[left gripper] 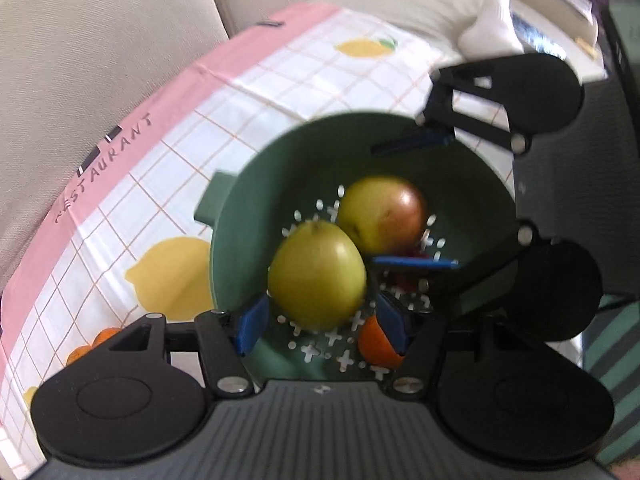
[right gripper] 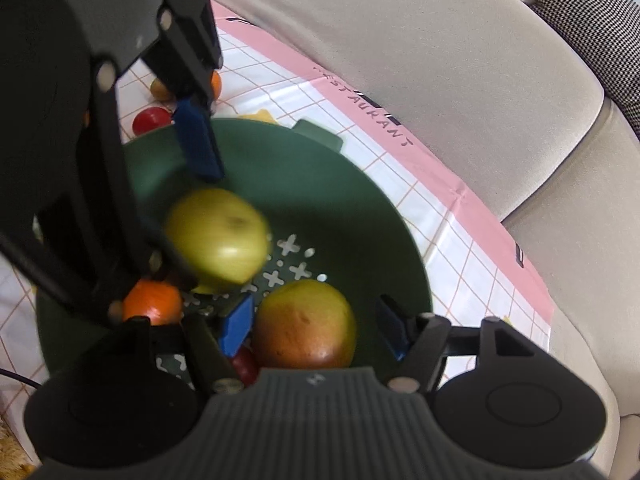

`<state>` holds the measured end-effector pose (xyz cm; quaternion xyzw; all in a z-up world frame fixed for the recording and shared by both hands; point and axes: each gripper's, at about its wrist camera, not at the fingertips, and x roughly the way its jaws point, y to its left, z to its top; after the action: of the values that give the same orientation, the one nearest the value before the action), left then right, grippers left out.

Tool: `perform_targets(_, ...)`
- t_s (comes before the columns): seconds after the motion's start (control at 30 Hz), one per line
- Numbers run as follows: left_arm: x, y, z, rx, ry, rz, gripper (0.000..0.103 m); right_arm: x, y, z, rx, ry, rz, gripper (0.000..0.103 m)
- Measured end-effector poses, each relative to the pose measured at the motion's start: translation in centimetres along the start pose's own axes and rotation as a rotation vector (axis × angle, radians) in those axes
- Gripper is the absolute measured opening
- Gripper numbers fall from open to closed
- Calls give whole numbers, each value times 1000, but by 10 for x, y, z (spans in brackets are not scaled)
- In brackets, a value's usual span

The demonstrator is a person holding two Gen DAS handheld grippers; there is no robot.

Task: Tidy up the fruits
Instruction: 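Open both tools to drop the pears into the colander, then move both tools back toward the remaining fruit on the cloth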

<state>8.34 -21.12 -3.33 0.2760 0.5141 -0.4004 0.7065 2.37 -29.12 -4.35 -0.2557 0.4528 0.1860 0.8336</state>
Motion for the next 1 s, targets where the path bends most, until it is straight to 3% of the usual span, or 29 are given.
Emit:
perform_targets(0.37, -47, 8, -16, -76, -140, 34, 72, -27, -6, 4, 240, -22, -9, 65)
perform_targets(0.67, -89, 15, -62, -216, -254, 83, 72, -57, 18, 1, 510, -30, -77, 65)
perform_targets(0.9, -103, 14, -109, -298, -305, 171, 69, -74, 53, 3, 641, -69, -133, 65)
perform_targets(1.0, -105, 16, -130, -338, -312, 212, 67, -81, 71, 14, 657, -78, -202, 65)
